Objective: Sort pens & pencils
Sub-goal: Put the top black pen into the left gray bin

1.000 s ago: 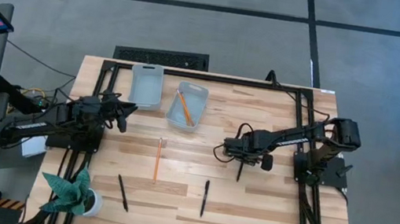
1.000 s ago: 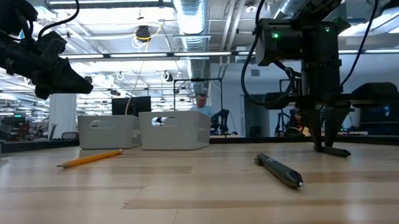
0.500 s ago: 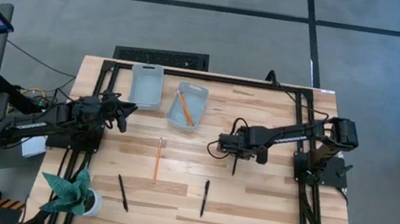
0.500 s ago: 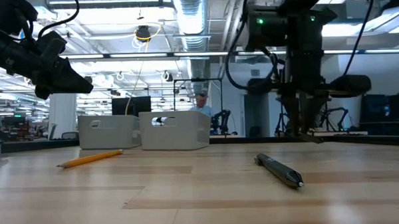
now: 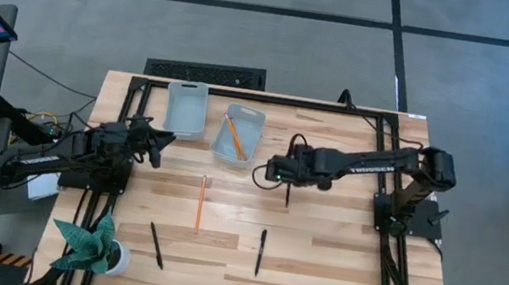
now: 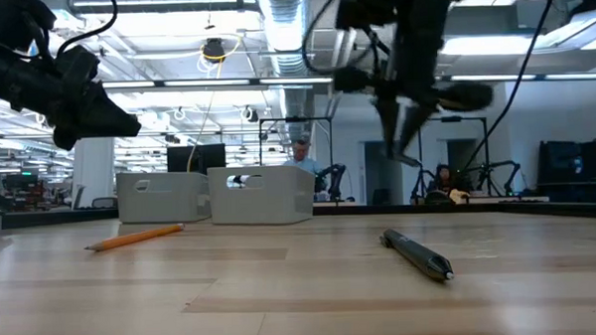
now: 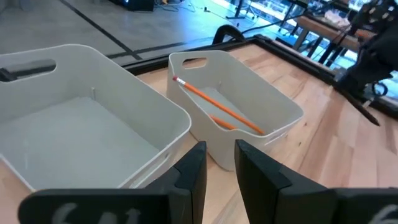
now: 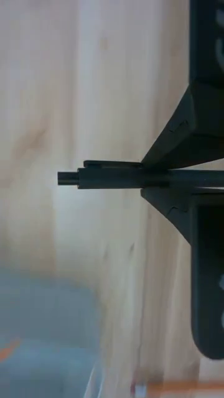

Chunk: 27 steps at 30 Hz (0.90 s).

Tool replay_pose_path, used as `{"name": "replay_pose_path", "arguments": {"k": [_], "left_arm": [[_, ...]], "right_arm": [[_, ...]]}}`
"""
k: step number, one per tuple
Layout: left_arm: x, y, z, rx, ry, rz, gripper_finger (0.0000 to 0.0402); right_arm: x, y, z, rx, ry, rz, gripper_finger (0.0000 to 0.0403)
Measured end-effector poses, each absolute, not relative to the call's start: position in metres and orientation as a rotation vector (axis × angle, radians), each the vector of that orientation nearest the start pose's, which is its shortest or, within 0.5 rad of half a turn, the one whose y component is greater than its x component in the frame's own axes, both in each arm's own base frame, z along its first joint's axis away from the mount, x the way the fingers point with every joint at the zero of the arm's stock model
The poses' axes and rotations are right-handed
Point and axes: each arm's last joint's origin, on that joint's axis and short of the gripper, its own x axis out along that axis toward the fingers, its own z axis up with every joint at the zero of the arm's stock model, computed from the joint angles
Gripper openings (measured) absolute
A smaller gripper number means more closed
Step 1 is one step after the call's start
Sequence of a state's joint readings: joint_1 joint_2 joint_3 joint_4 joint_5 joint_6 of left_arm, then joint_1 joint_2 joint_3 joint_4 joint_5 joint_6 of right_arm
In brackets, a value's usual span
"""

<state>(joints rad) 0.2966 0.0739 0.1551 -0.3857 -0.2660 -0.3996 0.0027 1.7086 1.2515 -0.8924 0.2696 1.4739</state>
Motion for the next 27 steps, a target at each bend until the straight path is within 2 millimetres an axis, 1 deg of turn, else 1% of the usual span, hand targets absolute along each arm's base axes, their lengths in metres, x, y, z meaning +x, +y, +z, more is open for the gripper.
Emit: {"name": "replay_pose_path", "arguments": {"k": [4, 12, 16, 19, 23, 25, 27], "left_arm": [[0.081, 0.033, 0.174, -0.420, 0.181, 0.614, 0.0073], [0.082, 0.031, 0.174, -0.435, 0.194, 0.546, 0.0073], [0.083, 0.031, 0.175, -0.470, 0.177, 0.546, 0.0083], [0.084, 0.031, 0.179, -0.476, 0.132, 0.511, 0.0105], [0.087, 0.028, 0.188, -0.450, 0.069, 0.377, 0.0146], [0.088, 0.028, 0.194, -0.499, -0.002, 0.362, 0.0165], [0.088, 0.030, 0.199, -0.562, -0.080, 0.393, 0.0180]], "right_arm": [[0.335, -0.018, 0.244, 0.971, 0.820, -1.072, 0.0066], [0.354, -0.042, 0.301, 0.798, 0.679, -0.924, 0.0066], [0.361, -0.053, 0.323, 0.719, 0.609, -0.852, 0.0066], [0.364, -0.061, 0.335, 0.659, 0.564, -0.810, 0.0066], [0.367, -0.070, 0.344, 0.588, 0.527, -0.766, 0.0066], [0.369, -0.073, 0.347, 0.559, 0.508, -0.732, 0.0066], [0.372, -0.076, 0.350, 0.542, 0.483, -0.688, 0.0066]]}}
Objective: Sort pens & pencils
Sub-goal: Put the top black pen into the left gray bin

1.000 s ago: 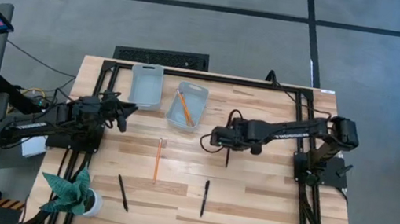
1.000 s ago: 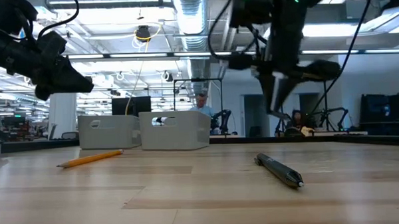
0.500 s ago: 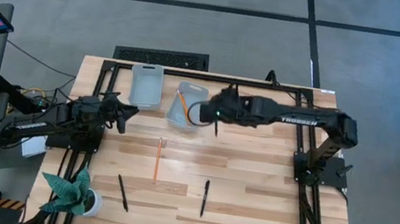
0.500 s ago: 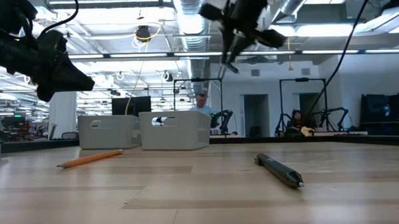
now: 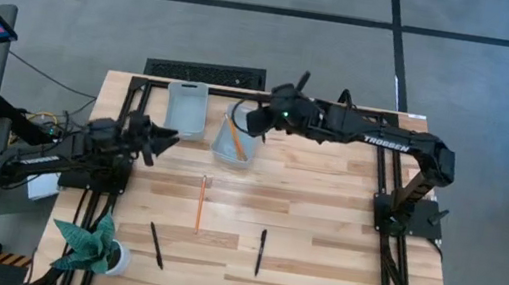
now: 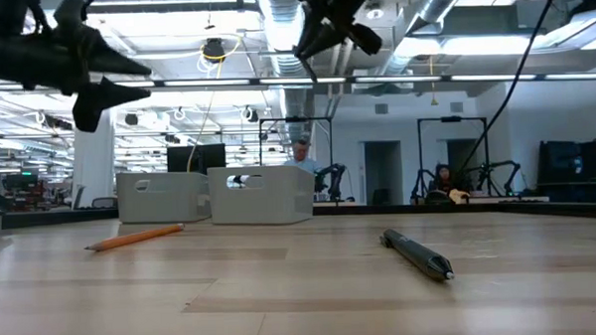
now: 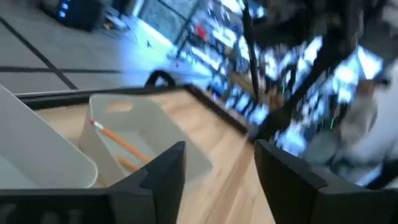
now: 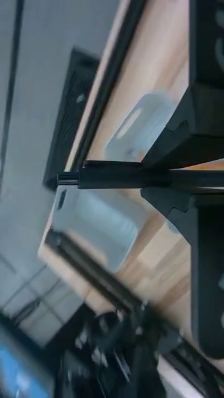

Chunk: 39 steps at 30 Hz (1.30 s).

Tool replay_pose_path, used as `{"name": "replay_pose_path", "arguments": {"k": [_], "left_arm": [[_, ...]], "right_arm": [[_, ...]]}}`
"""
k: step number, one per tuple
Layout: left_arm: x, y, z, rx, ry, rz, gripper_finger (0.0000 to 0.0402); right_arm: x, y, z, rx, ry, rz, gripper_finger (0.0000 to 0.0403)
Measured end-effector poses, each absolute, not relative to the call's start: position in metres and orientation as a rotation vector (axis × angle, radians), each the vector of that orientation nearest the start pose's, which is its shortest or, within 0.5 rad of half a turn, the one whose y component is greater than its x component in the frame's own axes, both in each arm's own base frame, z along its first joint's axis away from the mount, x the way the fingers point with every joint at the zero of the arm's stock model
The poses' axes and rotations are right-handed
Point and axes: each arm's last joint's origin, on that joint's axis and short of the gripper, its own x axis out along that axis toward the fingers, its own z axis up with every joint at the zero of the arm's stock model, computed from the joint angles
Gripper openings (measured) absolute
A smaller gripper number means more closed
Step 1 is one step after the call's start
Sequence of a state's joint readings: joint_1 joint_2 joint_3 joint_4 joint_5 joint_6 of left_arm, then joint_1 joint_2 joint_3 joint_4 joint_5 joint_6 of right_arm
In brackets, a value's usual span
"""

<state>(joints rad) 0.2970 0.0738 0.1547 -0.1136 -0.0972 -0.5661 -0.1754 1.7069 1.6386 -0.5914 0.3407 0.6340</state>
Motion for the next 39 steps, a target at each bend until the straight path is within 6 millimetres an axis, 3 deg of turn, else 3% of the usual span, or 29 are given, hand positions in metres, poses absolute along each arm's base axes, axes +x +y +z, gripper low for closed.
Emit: {"name": "replay_pose_path", "arguments": {"k": [10, 19, 28, 39], "left_arm": [[0.087, 0.031, 0.203, -0.698, -0.154, 0.406, 0.0199], [0.094, 0.029, 0.214, -0.633, -0.208, 0.268, 0.0198], [0.124, 0.038, 0.222, -0.588, -0.220, 0.233, 0.0198], [0.179, 0.053, 0.269, -0.433, -0.114, 0.204, 0.0198]], "right_arm": [[0.386, -0.078, 0.372, 0.450, 0.295, -0.458, 0.0066], [0.387, -0.075, 0.374, 0.454, 0.278, -0.411, 0.0066], [0.389, -0.069, 0.375, 0.436, 0.284, -0.392, 0.0066], [0.389, -0.063, 0.375, 0.425, 0.288, -0.377, 0.0066]]}}
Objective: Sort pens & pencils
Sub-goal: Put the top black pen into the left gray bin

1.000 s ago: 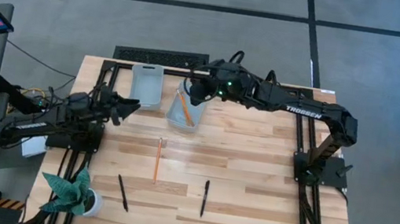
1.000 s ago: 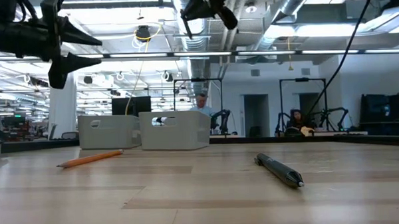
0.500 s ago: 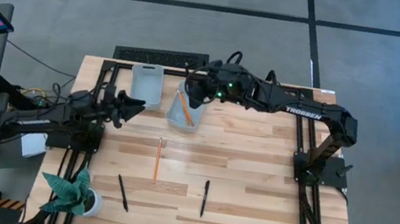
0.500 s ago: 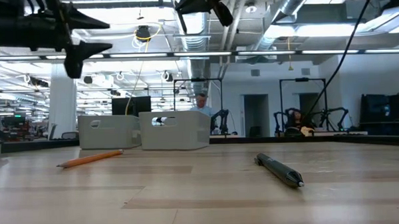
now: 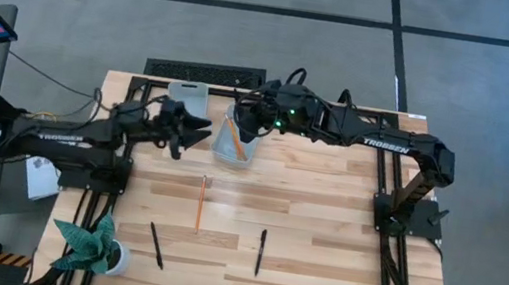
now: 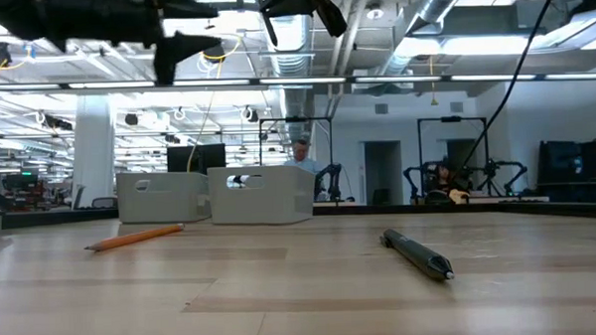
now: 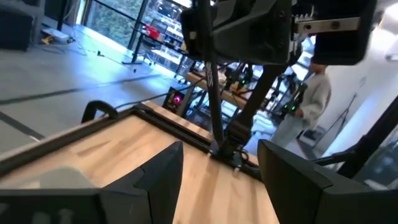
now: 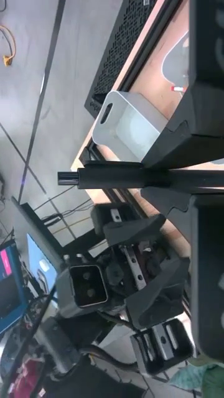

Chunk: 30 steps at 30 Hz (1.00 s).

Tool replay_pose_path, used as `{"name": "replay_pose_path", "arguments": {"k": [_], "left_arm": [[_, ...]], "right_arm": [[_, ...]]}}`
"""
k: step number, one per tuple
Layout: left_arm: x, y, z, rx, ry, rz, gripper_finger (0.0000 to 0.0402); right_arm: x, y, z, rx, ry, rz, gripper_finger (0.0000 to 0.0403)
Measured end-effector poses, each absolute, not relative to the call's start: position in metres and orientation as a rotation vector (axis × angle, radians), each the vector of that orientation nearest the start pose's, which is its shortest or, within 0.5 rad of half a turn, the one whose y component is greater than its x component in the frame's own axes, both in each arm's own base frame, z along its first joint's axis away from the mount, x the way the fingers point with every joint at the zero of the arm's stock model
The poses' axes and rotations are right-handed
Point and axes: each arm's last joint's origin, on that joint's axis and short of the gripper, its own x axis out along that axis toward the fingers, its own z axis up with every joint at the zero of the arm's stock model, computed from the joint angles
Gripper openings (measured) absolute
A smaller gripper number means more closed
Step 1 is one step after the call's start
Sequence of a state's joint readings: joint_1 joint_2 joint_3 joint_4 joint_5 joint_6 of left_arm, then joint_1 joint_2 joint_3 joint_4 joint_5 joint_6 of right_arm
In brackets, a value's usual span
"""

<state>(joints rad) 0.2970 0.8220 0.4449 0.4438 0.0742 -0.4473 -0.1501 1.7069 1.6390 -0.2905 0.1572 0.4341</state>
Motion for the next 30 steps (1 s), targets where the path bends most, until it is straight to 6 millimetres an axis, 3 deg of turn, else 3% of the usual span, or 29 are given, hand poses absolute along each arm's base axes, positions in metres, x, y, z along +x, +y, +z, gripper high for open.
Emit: {"name": "replay_pose_path", "arguments": {"k": [7, 18, 25, 30], "left_arm": [[0.215, 0.062, 0.284, -0.384, -0.070, 0.162, 0.0198], [0.257, 0.075, 0.290, -0.396, -0.040, 0.167, 0.0198], [0.271, 0.079, 0.296, -0.359, -0.040, 0.167, 0.0197], [0.270, 0.083, 0.296, -0.357, -0.040, 0.183, 0.0167]], "right_arm": [[0.390, -0.061, 0.375, 0.423, 0.289, -0.371, 0.0066], [0.391, -0.061, 0.377, 0.408, 0.267, -0.363, 0.0066], [0.391, -0.061, 0.377, 0.400, 0.271, -0.362, 0.0066], [0.391, -0.061, 0.377, 0.399, 0.272, -0.362, 0.0066]]}}
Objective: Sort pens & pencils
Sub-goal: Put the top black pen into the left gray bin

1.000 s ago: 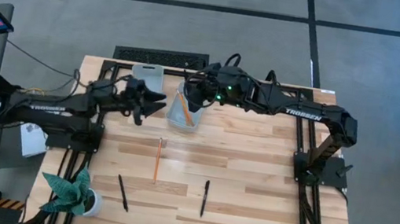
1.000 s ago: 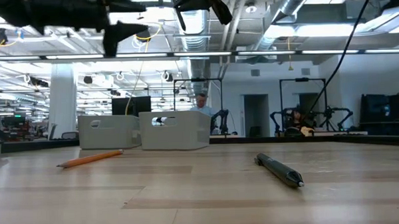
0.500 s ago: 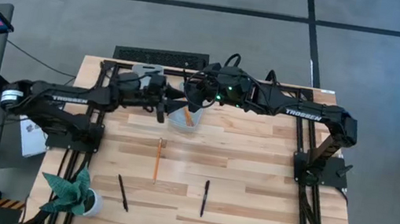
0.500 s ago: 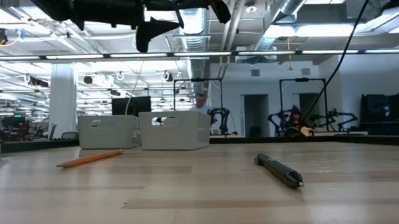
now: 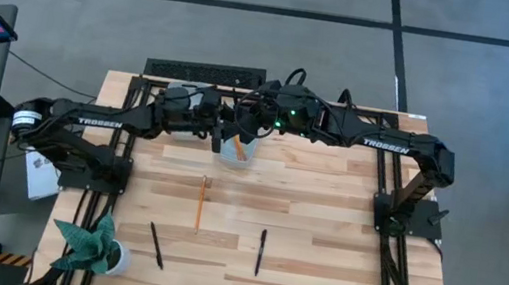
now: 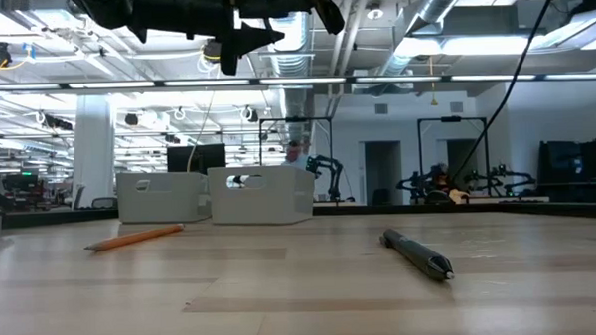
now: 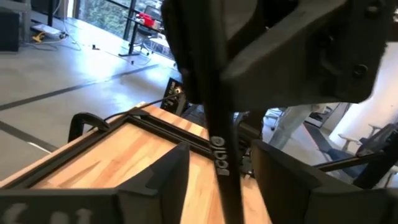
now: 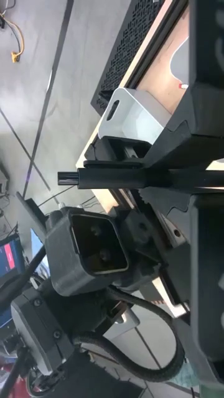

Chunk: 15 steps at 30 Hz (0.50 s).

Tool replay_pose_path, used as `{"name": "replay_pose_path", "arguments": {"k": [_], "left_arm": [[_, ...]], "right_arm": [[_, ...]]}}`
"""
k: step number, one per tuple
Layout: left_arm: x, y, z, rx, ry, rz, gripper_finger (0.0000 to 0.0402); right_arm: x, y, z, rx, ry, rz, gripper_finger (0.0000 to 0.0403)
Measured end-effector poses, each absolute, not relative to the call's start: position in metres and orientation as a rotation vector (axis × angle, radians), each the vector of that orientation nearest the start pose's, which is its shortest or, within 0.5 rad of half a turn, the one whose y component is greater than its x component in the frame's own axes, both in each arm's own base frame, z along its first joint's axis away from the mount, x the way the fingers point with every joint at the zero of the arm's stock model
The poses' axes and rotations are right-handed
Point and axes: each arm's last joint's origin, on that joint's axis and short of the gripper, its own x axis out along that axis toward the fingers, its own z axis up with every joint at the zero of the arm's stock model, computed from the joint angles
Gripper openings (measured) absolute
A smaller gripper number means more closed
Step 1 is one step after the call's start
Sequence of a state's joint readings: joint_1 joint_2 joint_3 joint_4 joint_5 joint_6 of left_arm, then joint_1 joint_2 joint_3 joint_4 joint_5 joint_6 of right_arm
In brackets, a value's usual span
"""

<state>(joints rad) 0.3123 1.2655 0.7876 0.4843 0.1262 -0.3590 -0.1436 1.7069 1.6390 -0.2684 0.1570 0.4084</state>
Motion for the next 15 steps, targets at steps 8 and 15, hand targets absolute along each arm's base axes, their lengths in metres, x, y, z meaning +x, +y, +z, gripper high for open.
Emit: {"name": "replay_pose_path", "arguments": {"k": [8, 15], "left_arm": [[0.2690, 0.0855, 0.2963, -0.357, -0.039, 0.193, 0.0079], [0.2689, 0.0855, 0.2962, -0.347, -0.036, 0.193, 0.0021]], "right_arm": [[0.3905, -0.0611, 0.3765, 0.398, 0.273, -0.363, 0.0066], [0.3905, -0.0611, 0.3765, 0.390, 0.273, -0.364, 0.0066]]}}
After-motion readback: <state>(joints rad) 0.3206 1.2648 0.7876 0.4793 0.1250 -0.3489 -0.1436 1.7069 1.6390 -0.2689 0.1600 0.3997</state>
